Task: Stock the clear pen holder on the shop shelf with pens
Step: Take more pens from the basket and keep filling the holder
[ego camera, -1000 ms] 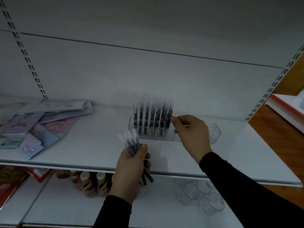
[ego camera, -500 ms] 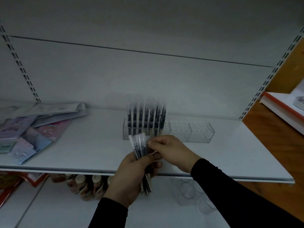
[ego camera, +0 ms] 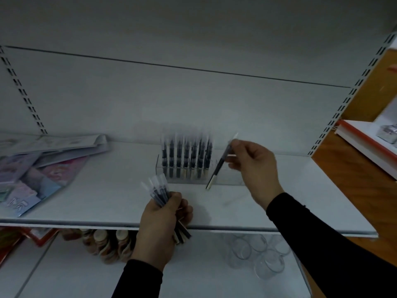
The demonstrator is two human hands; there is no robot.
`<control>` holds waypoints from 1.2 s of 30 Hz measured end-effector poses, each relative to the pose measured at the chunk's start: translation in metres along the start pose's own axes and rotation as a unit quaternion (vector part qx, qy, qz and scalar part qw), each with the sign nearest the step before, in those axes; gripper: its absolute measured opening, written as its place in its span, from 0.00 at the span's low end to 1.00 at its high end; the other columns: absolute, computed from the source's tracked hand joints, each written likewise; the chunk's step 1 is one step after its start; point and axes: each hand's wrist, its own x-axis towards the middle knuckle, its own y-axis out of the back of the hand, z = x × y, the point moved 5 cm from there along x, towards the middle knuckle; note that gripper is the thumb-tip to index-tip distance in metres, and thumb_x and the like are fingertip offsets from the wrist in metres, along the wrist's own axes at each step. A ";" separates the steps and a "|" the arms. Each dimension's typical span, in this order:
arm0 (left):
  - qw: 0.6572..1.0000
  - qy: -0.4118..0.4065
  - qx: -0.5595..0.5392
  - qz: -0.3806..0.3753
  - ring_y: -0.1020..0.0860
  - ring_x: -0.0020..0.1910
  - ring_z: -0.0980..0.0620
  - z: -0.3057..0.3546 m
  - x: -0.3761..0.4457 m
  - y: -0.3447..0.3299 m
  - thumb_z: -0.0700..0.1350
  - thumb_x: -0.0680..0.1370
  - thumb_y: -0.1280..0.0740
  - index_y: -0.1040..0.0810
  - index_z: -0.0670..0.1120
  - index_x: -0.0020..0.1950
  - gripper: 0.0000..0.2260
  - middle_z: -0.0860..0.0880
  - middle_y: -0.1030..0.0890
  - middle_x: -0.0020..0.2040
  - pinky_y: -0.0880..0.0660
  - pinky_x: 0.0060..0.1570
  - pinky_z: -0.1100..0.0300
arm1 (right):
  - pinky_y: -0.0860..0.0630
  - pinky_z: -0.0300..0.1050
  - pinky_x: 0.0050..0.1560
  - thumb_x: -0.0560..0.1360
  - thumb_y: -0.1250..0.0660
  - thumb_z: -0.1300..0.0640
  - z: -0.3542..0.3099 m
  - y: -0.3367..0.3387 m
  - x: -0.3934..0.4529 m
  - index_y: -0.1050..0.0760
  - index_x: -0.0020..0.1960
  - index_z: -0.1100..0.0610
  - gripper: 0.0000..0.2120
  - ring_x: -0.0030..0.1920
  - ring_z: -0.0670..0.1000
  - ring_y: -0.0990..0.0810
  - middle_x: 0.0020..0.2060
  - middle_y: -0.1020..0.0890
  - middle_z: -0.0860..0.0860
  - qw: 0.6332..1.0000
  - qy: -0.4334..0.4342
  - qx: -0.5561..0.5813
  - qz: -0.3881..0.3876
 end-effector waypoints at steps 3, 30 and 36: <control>1.000 -0.006 0.026 0.000 0.25 0.24 0.53 -0.001 -0.001 0.002 0.41 0.79 0.34 0.28 0.41 0.43 0.06 0.46 0.28 0.31 0.24 0.25 0.61 | 0.20 0.37 0.40 0.79 0.35 0.55 -0.008 0.009 0.010 0.18 0.48 0.59 0.09 0.39 0.47 0.16 0.40 0.15 0.52 0.996 0.055 -0.034 0.054; 0.999 0.025 0.036 -0.001 0.33 0.26 0.51 0.000 0.001 0.002 0.38 0.77 0.37 0.32 0.44 0.42 0.05 0.47 0.31 0.32 0.36 0.21 0.62 | 0.19 0.51 0.52 0.80 0.36 0.55 0.004 -0.024 0.047 0.21 0.47 0.53 0.07 0.44 0.51 0.16 0.39 0.19 0.46 0.974 0.100 -0.205 0.001; 0.999 0.012 0.029 0.007 0.33 0.26 0.50 0.002 0.000 0.001 0.36 0.78 0.41 0.29 0.42 0.46 0.03 0.45 0.30 0.33 0.36 0.20 0.63 | 0.19 0.53 0.51 0.80 0.37 0.55 0.004 -0.025 0.051 0.19 0.48 0.60 0.11 0.43 0.53 0.16 0.41 0.17 0.54 0.968 0.096 -0.233 0.002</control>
